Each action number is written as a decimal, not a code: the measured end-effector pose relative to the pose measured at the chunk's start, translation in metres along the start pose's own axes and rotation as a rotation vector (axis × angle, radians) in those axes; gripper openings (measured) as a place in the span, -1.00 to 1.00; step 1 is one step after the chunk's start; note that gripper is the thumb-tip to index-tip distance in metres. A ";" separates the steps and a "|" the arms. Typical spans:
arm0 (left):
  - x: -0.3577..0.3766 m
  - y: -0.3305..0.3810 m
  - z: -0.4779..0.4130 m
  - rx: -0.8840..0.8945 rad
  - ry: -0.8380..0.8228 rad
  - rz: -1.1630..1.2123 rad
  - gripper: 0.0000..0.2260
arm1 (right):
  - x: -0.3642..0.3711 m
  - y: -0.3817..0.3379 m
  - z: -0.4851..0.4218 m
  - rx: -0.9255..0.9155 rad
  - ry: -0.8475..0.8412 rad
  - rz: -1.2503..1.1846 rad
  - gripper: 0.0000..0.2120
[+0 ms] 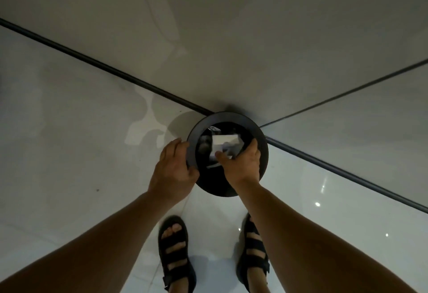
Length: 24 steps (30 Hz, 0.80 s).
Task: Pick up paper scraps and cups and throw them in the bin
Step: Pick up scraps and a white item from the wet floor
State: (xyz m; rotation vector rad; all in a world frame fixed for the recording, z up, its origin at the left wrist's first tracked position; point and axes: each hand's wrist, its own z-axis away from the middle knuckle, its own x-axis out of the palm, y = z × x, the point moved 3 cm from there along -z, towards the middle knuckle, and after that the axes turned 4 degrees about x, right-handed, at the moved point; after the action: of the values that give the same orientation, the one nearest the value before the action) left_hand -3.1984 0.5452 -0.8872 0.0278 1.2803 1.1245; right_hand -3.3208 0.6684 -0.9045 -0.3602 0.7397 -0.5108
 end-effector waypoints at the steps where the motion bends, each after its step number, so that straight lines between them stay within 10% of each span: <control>1: -0.004 0.002 -0.001 -0.008 -0.020 0.003 -0.43 | -0.001 0.001 0.004 0.015 0.003 -0.003 0.01; 12: -0.085 0.082 0.033 0.092 -0.128 -0.080 -0.45 | -0.092 -0.008 0.117 -0.086 0.052 0.053 -0.26; 24: -0.144 0.328 0.151 0.420 -0.387 -0.303 -0.38 | -0.308 0.029 0.305 -0.042 0.178 0.233 -0.26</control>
State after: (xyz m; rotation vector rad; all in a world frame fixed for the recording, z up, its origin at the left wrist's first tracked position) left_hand -3.2754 0.6977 -0.5380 0.3378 1.1042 0.5444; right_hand -3.2869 0.9039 -0.5409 -0.2650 0.9526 -0.3094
